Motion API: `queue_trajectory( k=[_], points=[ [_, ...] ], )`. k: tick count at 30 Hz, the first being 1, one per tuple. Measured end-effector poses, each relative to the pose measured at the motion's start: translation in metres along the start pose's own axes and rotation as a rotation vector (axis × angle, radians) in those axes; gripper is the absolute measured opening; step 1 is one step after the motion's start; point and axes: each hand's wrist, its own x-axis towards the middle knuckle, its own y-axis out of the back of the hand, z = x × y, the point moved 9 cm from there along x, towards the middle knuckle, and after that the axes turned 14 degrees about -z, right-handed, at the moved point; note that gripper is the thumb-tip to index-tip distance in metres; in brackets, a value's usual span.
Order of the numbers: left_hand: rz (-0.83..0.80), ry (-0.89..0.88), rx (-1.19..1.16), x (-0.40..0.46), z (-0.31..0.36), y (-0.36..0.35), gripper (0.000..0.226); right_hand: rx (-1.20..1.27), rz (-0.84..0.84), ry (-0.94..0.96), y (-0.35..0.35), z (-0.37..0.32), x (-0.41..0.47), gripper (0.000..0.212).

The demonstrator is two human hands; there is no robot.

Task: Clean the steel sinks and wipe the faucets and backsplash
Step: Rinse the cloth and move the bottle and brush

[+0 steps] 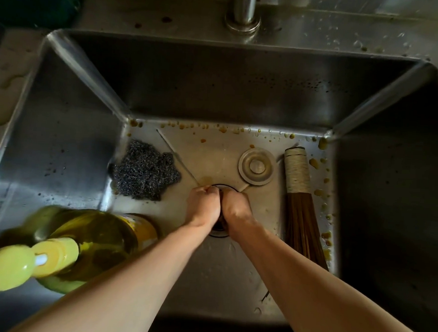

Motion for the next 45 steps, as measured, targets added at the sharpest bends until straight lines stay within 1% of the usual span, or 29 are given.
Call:
queue_trajectory(
  k=[1, 4, 5, 6, 7, 9, 10, 11, 12, 13, 15, 17, 20, 22, 25, 26, 27, 29, 31, 33, 35, 37, 38, 39, 41, 43, 44, 45],
  points=[
    [-0.004, -0.002, -0.005, 0.001, 0.0, -0.001, 0.027, -0.099, -0.003, 0.032, 0.0, -0.006, 0.001, 0.029],
    [-0.015, -0.013, -0.014, 0.0, 0.001, -0.001, 0.026, -0.243, 0.031, 0.028, 0.004, -0.011, -0.001, 0.028],
    [-0.02, -0.01, -0.018, 0.0, 0.0, -0.001, 0.025, -0.275, 0.05, 0.061, 0.006, -0.014, -0.002, 0.027],
    [-0.021, -0.009, -0.021, -0.001, 0.0, 0.0, 0.026, -0.26, 0.045, 0.06, 0.005, -0.015, -0.002, 0.026],
    [-0.024, -0.005, -0.022, -0.001, -0.001, 0.001, 0.027, -0.299, 0.029, 0.05, 0.003, -0.015, -0.003, 0.026],
    [-0.049, 0.023, 0.001, -0.002, -0.002, 0.0, 0.028, -0.28, 0.037, 0.068, 0.004, -0.016, -0.01, 0.027],
    [-0.062, 0.041, 0.027, -0.003, -0.003, 0.0, 0.032, -0.191, 0.065, 0.067, 0.008, -0.014, -0.017, 0.028],
    [-0.069, 0.051, 0.056, -0.004, -0.003, 0.002, 0.037, -0.172, 0.076, 0.084, 0.009, -0.016, -0.024, 0.03],
    [-0.073, 0.054, 0.081, -0.006, -0.002, 0.003, 0.04, -0.138, 0.135, 0.126, 0.016, -0.019, -0.03, 0.032],
    [-0.074, 0.059, 0.096, -0.007, -0.001, 0.005, 0.041, -0.182, 0.177, 0.165, 0.02, -0.024, -0.035, 0.033],
    [-0.086, 0.102, 0.123, -0.013, -0.001, 0.006, 0.045, -0.233, 0.182, 0.151, 0.023, -0.026, -0.042, 0.033],
    [-0.105, 0.13, 0.121, -0.025, 0.002, 0.007, 0.046, -0.17, 0.181, 0.121, 0.025, -0.022, -0.051, 0.032],
    [-0.13, 0.13, -0.064, -0.04, 0.006, 0.012, 0.038, -0.1, 0.184, 0.154, 0.034, -0.027, -0.068, 0.027],
    [-0.162, 0.181, -0.224, -0.055, 0.002, 0.02, 0.031, -0.004, 0.116, 0.151, 0.036, -0.028, -0.086, 0.028],
    [-0.226, 0.195, -0.365, -0.072, 0.0, 0.027, 0.026, 0.204, -0.053, 0.175, 0.029, -0.028, -0.116, 0.042],
    [-0.243, 0.188, -0.374, -0.077, 0.002, 0.028, 0.025, 0.226, -0.085, 0.19, 0.025, -0.029, -0.124, 0.046],
    [-0.271, 0.173, -0.374, -0.084, 0.007, 0.028, 0.027, 0.206, -0.075, 0.212, 0.024, -0.031, -0.131, 0.047],
    [-0.358, 0.135, -0.342, -0.097, 0.019, 0.024, 0.034, 0.04, 0.082, 0.26, 0.034, -0.041, -0.143, 0.041],
    [-0.405, 0.071, -0.286, -0.112, 0.033, 0.024, 0.032, -0.077, 0.248, 0.305, 0.046, -0.054, -0.163, 0.031],
    [-0.365, 0.008, -0.265, -0.121, 0.046, 0.032, 0.026, -0.086, 0.373, 0.334, 0.058, -0.064, -0.184, 0.025],
    [-0.311, -0.021, -0.291, -0.129, 0.055, 0.043, 0.024, -0.038, 0.476, 0.345, 0.07, -0.065, -0.205, 0.02],
    [-0.292, -0.036, -0.353, -0.137, 0.06, 0.052, 0.023, -0.017, 0.516, 0.347, 0.073, -0.063, -0.222, 0.019],
    [-0.287, -0.046, -0.393, -0.14, 0.061, 0.057, 0.022, -0.009, 0.496, 0.356, 0.071, -0.062, -0.228, 0.024],
    [-0.287, -0.061, -0.429, -0.143, 0.061, 0.061, 0.022, 0.017, 0.435, 0.379, 0.065, -0.063, -0.233, 0.032],
    [-0.346, -0.095, -0.452, -0.149, 0.064, 0.063, 0.023, 0.157, 0.184, 0.421, 0.04, -0.066, -0.237, 0.047],
    [-0.447, -0.105, -0.425, -0.16, 0.064, 0.056, 0.027, 0.308, -0.051, 0.398, 0.011, -0.066, -0.24, 0.055],
    [-0.487, -0.102, -0.422, -0.166, 0.064, 0.052, 0.028, 0.338, -0.113, 0.38, 0.002, -0.065, -0.24, 0.058],
    [-0.517, -0.096, -0.429, -0.17, 0.063, 0.049, 0.028, 0.336, -0.132, 0.377, -0.003, -0.065, -0.241, 0.061]
  ],
)
